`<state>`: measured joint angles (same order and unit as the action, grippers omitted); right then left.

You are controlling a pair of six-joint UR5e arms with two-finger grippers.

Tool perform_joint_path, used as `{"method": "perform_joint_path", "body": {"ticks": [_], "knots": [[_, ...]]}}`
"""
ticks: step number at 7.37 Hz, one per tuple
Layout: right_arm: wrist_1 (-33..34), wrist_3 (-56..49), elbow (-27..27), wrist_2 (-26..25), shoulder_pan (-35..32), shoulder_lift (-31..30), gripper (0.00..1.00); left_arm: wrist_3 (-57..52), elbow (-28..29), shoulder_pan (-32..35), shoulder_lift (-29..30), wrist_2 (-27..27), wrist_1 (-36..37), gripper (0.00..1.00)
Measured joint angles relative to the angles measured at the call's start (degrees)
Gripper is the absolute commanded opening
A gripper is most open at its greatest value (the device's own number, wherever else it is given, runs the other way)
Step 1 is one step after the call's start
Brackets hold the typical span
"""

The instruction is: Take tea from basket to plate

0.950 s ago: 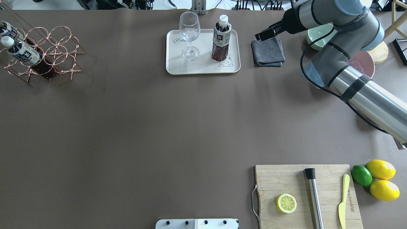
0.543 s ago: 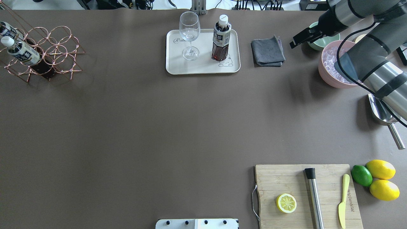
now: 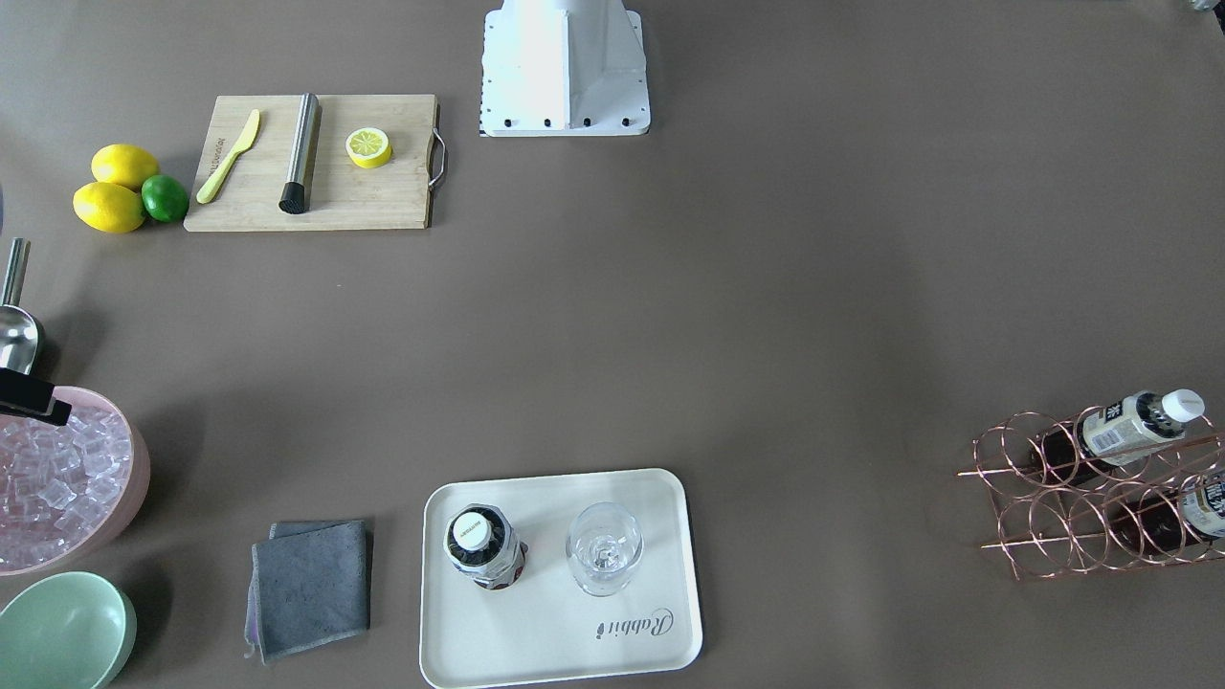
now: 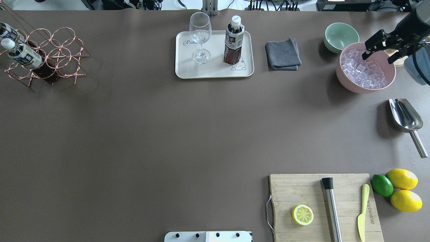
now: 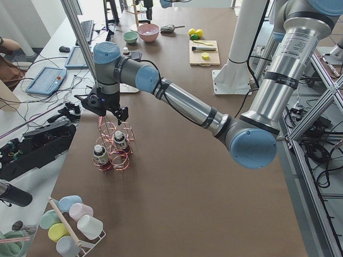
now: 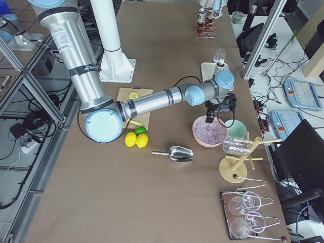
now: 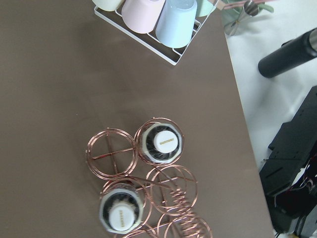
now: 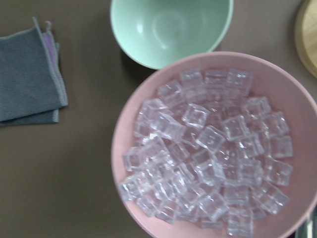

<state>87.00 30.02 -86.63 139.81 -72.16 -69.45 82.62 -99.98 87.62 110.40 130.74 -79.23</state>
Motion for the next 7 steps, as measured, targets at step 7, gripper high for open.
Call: {"method": "perform_joint_path", "body": {"ticks": [7], "knots": [[6.07,-17.34,-2.6,-6.33,-13.14,-20.17,1.0,-63.47,-0.2,5.8,-25.1,1.68,-7.82,0.97]]}}
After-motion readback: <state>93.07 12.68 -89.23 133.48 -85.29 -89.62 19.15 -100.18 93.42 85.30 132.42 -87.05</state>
